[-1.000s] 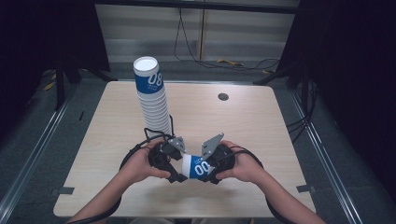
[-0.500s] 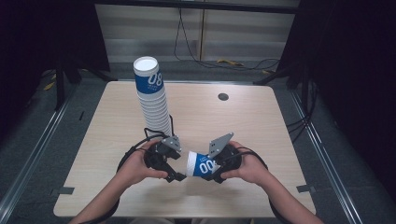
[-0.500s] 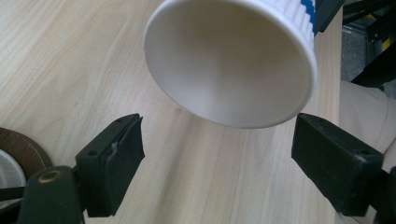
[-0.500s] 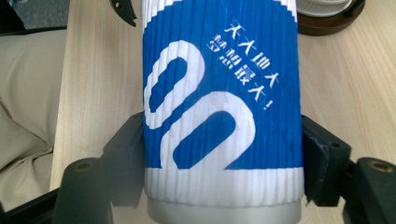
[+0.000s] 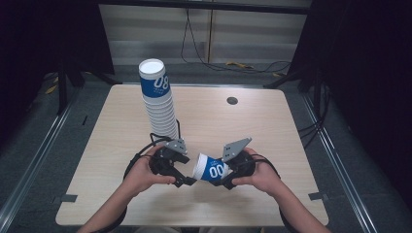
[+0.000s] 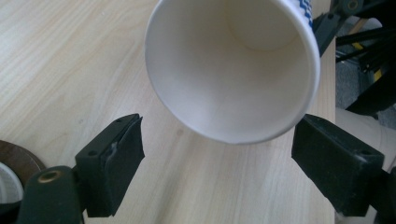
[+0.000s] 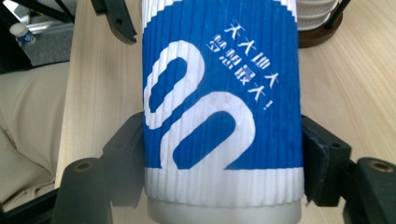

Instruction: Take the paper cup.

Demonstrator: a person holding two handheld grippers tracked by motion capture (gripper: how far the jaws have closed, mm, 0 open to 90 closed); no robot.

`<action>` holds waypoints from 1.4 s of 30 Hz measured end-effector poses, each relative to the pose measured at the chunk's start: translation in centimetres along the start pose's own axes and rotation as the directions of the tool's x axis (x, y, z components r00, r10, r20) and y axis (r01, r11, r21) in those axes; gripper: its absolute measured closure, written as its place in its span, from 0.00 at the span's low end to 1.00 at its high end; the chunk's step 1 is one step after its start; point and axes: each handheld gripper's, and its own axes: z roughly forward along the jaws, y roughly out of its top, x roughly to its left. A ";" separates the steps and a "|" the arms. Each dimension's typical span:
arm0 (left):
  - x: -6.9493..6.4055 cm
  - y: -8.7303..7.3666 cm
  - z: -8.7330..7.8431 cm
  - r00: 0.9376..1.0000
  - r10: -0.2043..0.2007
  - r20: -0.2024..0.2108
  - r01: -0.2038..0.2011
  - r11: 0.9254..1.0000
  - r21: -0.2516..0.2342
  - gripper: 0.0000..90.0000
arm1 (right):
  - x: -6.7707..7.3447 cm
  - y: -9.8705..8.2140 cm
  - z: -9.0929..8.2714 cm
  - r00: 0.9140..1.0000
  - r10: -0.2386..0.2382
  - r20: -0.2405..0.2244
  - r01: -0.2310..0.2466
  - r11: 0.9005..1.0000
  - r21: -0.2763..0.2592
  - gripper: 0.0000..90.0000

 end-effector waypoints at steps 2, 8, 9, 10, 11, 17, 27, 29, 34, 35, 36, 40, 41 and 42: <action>0.0 0.1 0.1 1.000 -0.010 0.004 0.010 1.000 -0.019 0.18 | 0.0 0.0 0.0 1.000 0.009 -0.004 -0.009 1.000 -0.011 0.32; 0.1 0.2 0.0 1.000 -0.017 0.003 0.017 0.999 -0.048 0.18 | 0.0 -0.1 -0.2 1.000 0.016 -0.002 -0.016 0.999 -0.038 0.32; 0.1 0.3 0.0 1.000 -0.023 0.006 0.023 0.998 -0.054 0.18 | 0.0 -0.1 -0.3 1.000 0.024 0.001 -0.024 0.999 -0.046 0.32; 0.1 0.3 0.1 1.000 -0.027 0.008 0.028 0.997 -0.067 0.18 | 0.0 -0.1 -0.3 1.000 0.028 -0.002 -0.028 0.998 -0.050 0.32; 0.0 0.3 0.1 1.000 -0.029 0.006 0.029 0.997 -0.068 0.18 | 0.0 -0.2 -0.3 1.000 0.028 -0.005 -0.028 0.998 -0.053 0.32; 0.0 0.6 0.2 1.000 -0.010 0.015 0.012 0.997 -0.077 0.17 | 0.0 -0.3 -0.3 1.000 0.027 -0.004 -0.027 0.998 -0.056 0.32; 0.4 0.4 0.5 0.999 0.040 0.028 -0.037 0.994 -0.107 0.16 | 0.0 -0.3 -0.2 0.999 0.026 -0.019 -0.028 0.997 -0.068 0.32; 0.5 0.4 0.5 0.998 0.054 0.026 -0.051 0.993 -0.109 0.15 | -0.1 -0.2 -0.1 0.999 0.023 -0.022 -0.025 0.998 -0.066 0.32; 0.3 0.7 0.7 0.996 0.082 0.021 -0.079 0.990 -0.120 0.13 | -0.2 -0.1 -0.1 0.999 0.024 -0.030 -0.026 0.997 -0.075 0.32; 0.3 0.8 0.8 0.995 0.095 0.020 -0.092 0.988 -0.122 0.13 | -0.2 -0.1 -0.1 0.999 0.024 -0.030 -0.026 0.997 -0.074 0.32; 0.3 0.8 0.8 0.994 0.109 0.017 -0.106 0.988 -0.114 0.13 | -0.1 -0.1 -0.1 0.999 0.023 -0.032 -0.025 0.997 -0.074 0.32; 0.0 1.1 1.0 0.993 0.117 0.019 -0.113 0.986 -0.126 0.13 | -0.1 -0.2 0.0 0.999 0.023 -0.034 -0.025 0.997 -0.071 0.32; 0.0 1.1 1.1 0.993 0.114 0.019 -0.110 0.986 -0.127 0.13 | -0.1 -0.2 0.0 0.999 0.022 -0.032 -0.024 0.997 -0.074 0.32; 0.0 1.2 1.0 0.994 0.110 0.029 -0.105 0.987 -0.123 0.14 | -0.1 -0.2 0.0 0.999 0.025 -0.032 -0.027 0.996 -0.083 0.32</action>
